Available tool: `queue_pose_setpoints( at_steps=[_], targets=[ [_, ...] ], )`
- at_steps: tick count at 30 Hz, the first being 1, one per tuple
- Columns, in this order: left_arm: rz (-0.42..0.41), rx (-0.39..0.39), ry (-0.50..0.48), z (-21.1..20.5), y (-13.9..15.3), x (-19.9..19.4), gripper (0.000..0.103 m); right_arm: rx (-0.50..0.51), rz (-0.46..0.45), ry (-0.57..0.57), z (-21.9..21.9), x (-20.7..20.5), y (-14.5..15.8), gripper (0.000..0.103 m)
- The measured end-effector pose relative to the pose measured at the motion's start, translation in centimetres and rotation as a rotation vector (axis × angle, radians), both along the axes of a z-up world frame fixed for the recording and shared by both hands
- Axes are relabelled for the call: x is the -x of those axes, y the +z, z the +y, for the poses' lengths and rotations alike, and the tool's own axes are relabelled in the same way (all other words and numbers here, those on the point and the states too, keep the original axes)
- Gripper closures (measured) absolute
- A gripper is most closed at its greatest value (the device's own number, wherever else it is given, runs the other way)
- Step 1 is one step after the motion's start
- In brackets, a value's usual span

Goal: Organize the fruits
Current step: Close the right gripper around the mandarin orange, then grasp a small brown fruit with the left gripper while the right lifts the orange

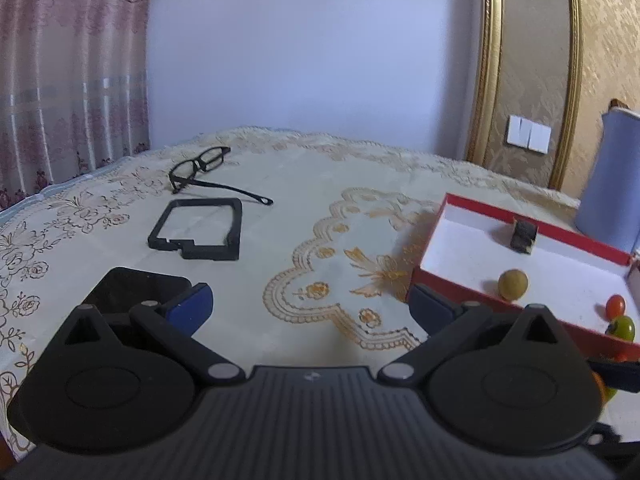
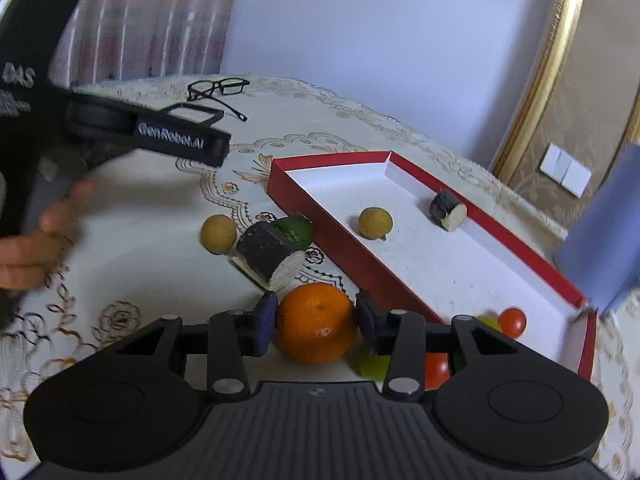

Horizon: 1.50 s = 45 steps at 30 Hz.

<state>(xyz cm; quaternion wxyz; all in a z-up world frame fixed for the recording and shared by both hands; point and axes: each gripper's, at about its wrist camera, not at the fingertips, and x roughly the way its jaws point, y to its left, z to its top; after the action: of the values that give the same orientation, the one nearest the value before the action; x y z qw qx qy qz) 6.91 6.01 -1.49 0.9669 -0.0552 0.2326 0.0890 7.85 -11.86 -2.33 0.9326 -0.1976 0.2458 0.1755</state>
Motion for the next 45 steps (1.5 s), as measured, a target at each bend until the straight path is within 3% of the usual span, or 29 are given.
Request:
queue_pose_setpoints(
  at_steps=[3,6,9,11,13,15,24,26,32,35,45],
  targets=[
    [0.034,0.007,-0.080,0.1,0.0,-0.1,0.000,-0.048,-0.032,-0.008,-0.6,1.7,0.6,0.061],
    [0.017,-0.064,-0.218,-0.3,0.3,0.7,0.000,-0.097,-0.060,-0.019,-1.4,3.6,0.9,0.061],
    [-0.009,-0.182,-0.417,-1.1,0.4,1.9,0.000,-0.153,-0.076,-0.018,-2.4,5.7,1.0,0.061],
    [-0.042,-0.313,-0.523,-2.0,0.1,3.0,0.000,-0.198,-0.078,-0.021,-3.2,6.7,0.9,0.061],
    [-0.079,-0.430,-0.554,-2.8,-0.4,3.7,0.001,-0.241,-0.073,-0.028,-3.8,7.1,0.7,0.061],
    [-0.094,-0.492,-0.595,-3.2,-0.7,3.8,0.012,-0.271,-0.065,-0.037,-4.2,7.2,0.5,0.061],
    [0.017,-0.411,-0.738,-2.8,-1.5,1.7,0.033,-0.293,-0.057,-0.053,-4.4,7.3,-0.2,0.061],
    [0.043,-0.387,-0.769,-2.9,-1.7,1.4,0.048,-0.294,-0.057,-0.055,-4.4,7.3,-0.2,0.061],
    [0.107,-0.268,-0.828,-2.6,-1.5,0.2,0.076,-0.296,-0.058,-0.059,-4.3,7.4,-0.2,0.061],
    [0.120,-0.226,-0.826,-2.3,-1.4,0.0,0.078,-0.301,-0.059,-0.059,-4.2,7.5,-0.2,0.061],
    [0.027,-0.283,-0.712,-2.5,0.1,2.0,0.078,-0.332,-0.080,-0.084,-4.8,7.9,0.0,0.061]
  ],
)
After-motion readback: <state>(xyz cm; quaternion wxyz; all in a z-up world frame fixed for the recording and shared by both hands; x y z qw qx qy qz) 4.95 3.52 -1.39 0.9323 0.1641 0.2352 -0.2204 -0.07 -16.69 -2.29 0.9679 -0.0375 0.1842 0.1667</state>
